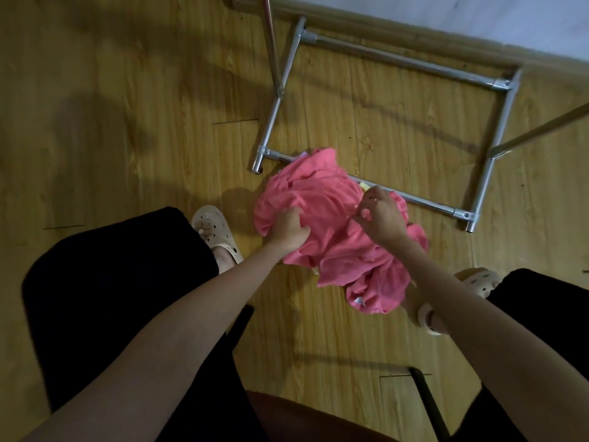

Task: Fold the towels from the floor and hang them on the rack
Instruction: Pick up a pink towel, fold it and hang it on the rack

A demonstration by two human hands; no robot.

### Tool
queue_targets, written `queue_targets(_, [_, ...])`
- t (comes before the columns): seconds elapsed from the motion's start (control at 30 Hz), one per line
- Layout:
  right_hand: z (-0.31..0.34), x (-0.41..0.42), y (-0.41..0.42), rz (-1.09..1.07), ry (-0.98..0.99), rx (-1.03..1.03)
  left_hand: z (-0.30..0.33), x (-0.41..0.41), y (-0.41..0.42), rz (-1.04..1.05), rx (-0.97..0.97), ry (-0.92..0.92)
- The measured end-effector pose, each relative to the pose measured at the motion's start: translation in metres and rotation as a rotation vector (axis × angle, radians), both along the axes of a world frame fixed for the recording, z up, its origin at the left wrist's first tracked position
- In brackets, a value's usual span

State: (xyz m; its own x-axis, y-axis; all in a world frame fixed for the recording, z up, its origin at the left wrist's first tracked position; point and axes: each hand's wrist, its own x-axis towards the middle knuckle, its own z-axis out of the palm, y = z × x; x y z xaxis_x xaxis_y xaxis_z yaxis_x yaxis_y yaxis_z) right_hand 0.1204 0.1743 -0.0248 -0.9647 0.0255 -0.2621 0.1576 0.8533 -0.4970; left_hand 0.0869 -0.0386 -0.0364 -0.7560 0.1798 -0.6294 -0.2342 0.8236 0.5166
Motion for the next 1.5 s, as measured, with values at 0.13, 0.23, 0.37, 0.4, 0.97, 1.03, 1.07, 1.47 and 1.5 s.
queue_targets(0.13, [0.057, 0.004, 0.022, 0.014, 0.029, -0.153, 0.028, 0.008, 0.024, -0.075, 0.147, -0.021])
queue_targets(0.23, [0.1, 0.013, 0.028, 0.012, 0.079, -0.183, 0.062, 0.016, 0.038, -0.128, 0.287, -0.027])
queue_targets(0.37, [0.161, 0.031, 0.027, -0.088, 0.184, -0.331, 0.109, 0.033, 0.053, -0.163, 0.456, -0.072])
queue_targets(0.4, [0.177, 0.036, 0.026, -0.132, 0.207, -0.406, 0.122, 0.039, 0.056, -0.176, 0.484, -0.085])
queue_targets(0.97, [0.339, 0.108, 0.002, -0.405, 0.627, -1.101, 0.294, 0.088, 0.049, -0.298, 0.647, 0.212])
queue_targets(1.03, [0.35, 0.114, -0.003, -0.399, 0.63, -1.137, 0.3, 0.093, 0.045, -0.261, 0.628, 0.287])
queue_targets(1.07, [0.355, 0.116, -0.006, -0.393, 0.632, -1.147, 0.303, 0.094, 0.043, -0.239, 0.62, 0.334])
queue_targets(1.47, [0.399, 0.131, -0.029, -0.358, 0.567, -1.258, 0.358, 0.107, 0.03, -0.263, 0.375, 0.66])
queue_targets(1.5, [0.4, 0.131, -0.03, -0.365, 0.568, -1.253, 0.361, 0.108, 0.026, -0.27, 0.367, 0.684])
